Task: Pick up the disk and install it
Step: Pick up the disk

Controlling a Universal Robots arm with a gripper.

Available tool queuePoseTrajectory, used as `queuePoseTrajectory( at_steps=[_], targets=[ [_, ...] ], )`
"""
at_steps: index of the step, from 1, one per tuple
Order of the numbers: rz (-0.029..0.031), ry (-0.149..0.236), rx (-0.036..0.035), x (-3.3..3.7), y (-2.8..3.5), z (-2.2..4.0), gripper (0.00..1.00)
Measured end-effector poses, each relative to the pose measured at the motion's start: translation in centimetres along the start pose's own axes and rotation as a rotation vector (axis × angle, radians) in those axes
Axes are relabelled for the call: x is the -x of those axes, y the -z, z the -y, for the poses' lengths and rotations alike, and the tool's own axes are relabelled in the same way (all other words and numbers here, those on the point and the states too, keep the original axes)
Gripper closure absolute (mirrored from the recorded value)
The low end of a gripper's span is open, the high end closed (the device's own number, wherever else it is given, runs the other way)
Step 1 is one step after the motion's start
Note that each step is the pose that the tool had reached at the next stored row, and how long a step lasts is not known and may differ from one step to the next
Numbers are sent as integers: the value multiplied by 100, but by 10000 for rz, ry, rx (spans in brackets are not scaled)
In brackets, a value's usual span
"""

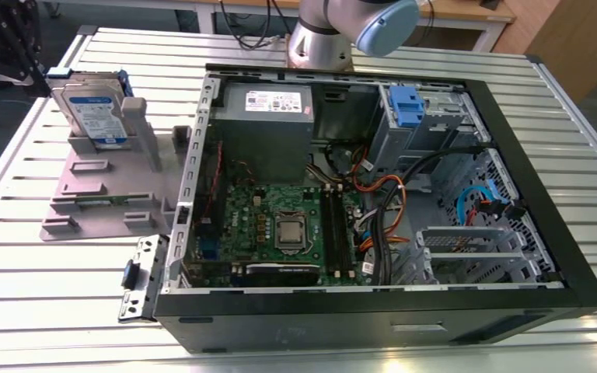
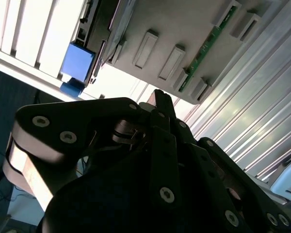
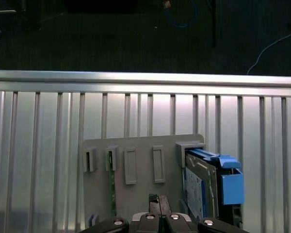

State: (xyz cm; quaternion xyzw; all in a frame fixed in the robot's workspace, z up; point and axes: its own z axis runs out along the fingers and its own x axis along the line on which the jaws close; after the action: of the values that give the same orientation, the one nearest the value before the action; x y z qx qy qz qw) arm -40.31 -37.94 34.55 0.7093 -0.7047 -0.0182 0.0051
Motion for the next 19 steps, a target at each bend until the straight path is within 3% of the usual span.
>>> queuePoseTrajectory(
  at_steps=[19],
  targets=[
    [-22, 598, 11, 0, 0, 0, 90]
  ],
)
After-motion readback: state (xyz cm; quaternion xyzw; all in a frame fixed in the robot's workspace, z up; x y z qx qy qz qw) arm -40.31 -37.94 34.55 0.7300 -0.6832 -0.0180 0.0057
